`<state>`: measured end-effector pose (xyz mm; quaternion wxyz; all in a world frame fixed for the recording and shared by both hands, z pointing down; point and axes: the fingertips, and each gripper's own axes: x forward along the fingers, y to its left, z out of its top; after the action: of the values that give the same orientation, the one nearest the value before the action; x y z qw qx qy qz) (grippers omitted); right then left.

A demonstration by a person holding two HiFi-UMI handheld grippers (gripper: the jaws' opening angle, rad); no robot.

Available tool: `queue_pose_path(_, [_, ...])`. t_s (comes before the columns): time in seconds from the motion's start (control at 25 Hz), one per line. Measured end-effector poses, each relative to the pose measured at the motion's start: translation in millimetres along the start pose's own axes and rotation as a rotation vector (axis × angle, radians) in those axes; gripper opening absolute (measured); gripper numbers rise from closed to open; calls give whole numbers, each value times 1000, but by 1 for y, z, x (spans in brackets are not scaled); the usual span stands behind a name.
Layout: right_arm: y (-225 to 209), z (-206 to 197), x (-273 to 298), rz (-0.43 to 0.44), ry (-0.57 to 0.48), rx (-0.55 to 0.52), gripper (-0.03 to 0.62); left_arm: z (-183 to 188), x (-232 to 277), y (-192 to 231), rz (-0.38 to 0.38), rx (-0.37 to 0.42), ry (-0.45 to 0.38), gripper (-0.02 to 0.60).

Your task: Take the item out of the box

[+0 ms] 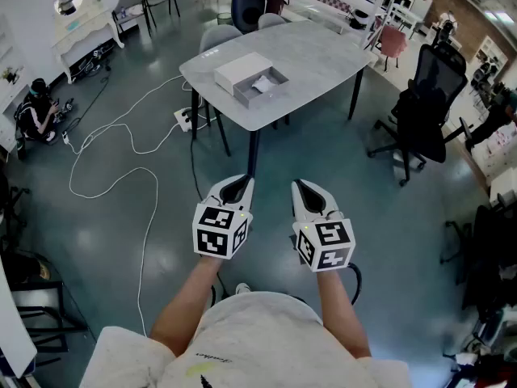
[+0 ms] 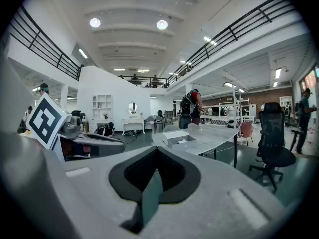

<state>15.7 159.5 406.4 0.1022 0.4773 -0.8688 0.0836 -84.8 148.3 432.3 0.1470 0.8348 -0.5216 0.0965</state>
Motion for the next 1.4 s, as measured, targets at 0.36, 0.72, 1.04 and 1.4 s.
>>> queue_pose_path(0.36, [8,1,20,-23,9,6,5,2,10,22,-27,-5,6,23])
queue_pose_path(0.72, [0,11,40,-6,-19,93,5,9,27,35,-39,5,12,23])
queue_pose_path(1.04, [-25,10,78,32,5,122,5,16,66,53,-6,6,26,23])
queue_pose_path(1.4, [-85,25,138,110,21,118,5,40,140,71,60,-16,45,23])
